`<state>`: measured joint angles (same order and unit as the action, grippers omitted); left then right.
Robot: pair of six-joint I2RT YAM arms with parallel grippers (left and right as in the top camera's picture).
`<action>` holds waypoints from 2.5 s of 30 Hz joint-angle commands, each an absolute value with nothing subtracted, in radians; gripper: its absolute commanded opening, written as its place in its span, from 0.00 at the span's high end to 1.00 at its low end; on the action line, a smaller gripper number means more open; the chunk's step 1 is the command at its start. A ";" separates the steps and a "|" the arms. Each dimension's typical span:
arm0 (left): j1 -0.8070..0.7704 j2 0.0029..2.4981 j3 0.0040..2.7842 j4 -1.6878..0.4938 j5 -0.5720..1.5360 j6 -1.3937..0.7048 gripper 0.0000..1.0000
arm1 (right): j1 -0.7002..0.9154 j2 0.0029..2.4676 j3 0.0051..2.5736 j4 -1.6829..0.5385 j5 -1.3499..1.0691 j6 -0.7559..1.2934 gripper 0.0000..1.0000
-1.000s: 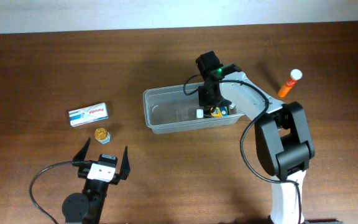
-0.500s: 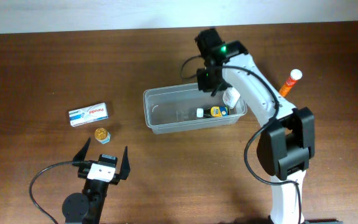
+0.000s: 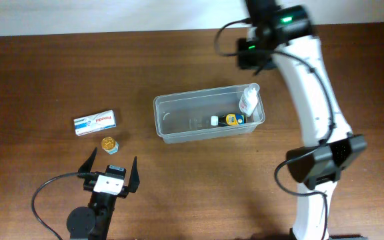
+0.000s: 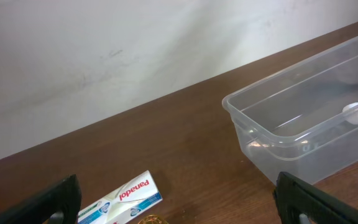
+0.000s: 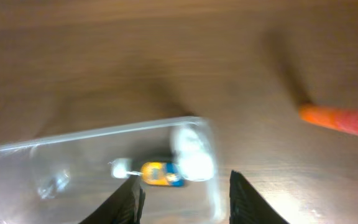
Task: Pack container
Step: 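Raise the right gripper and move it to the orange-capped tube, then lower the right gripper onto the orange-capped tube and grasp it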
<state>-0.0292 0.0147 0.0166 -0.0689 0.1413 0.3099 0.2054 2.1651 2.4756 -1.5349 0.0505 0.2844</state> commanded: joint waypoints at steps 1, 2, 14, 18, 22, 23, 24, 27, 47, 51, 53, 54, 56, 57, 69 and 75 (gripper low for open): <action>-0.023 0.005 0.009 -0.069 0.134 0.307 0.01 | 0.052 2.146 2.498 -1.610 0.056 0.284 0.60; -0.023 0.005 0.009 -0.069 0.134 0.307 0.01 | 0.023 2.147 2.494 -1.629 0.056 0.283 0.60; -0.023 0.005 0.009 -0.069 0.134 0.307 0.01 | -0.197 2.149 2.461 -1.682 -0.064 0.127 0.57; -0.023 0.005 0.009 -0.069 0.134 0.307 0.01 | -0.219 2.150 2.410 -1.634 -0.071 0.076 0.56; -0.023 0.005 0.009 -0.069 0.134 0.307 0.01 | -0.224 2.150 2.335 -1.562 -0.067 0.028 0.52; -0.023 0.005 0.009 -0.069 0.134 0.307 0.01 | -0.224 2.150 2.318 -1.543 -0.067 0.021 0.51; -0.023 0.005 0.009 -0.069 0.134 0.307 0.01 | -0.224 2.150 2.304 -1.527 -0.068 0.014 0.50; -0.023 0.005 0.009 -0.069 0.134 0.307 0.01 | -0.224 2.150 2.257 -1.470 -0.068 -0.005 0.45; -0.023 0.005 0.009 -0.069 0.134 0.307 0.01 | -0.244 2.151 1.995 -1.193 -0.067 -0.030 0.36; -0.023 0.005 0.009 -0.069 0.134 0.307 0.01 | -0.259 2.152 1.986 -1.172 -0.067 -0.030 0.37; -0.023 0.005 0.009 -0.069 0.134 0.307 0.01 | -0.266 2.152 1.986 -1.164 -0.068 -0.030 0.41; -0.023 0.005 0.009 -0.069 0.134 0.307 0.01 | -0.269 2.152 1.986 -1.161 -0.068 -0.030 0.42; -0.023 0.005 0.009 -0.069 0.134 0.307 0.00 | -0.269 2.155 1.986 -1.152 -0.068 -0.030 0.46; -0.023 0.005 0.009 -0.069 0.134 0.307 0.00 | -0.269 2.156 1.986 -1.149 -0.068 -0.030 0.46; -0.023 0.005 0.009 -0.069 0.134 0.307 0.01 | -0.268 2.208 1.986 -1.151 -0.129 -0.042 0.69; -0.023 0.005 0.009 -0.069 0.134 0.307 0.01 | -0.267 2.208 1.986 -1.163 -0.128 -0.045 0.73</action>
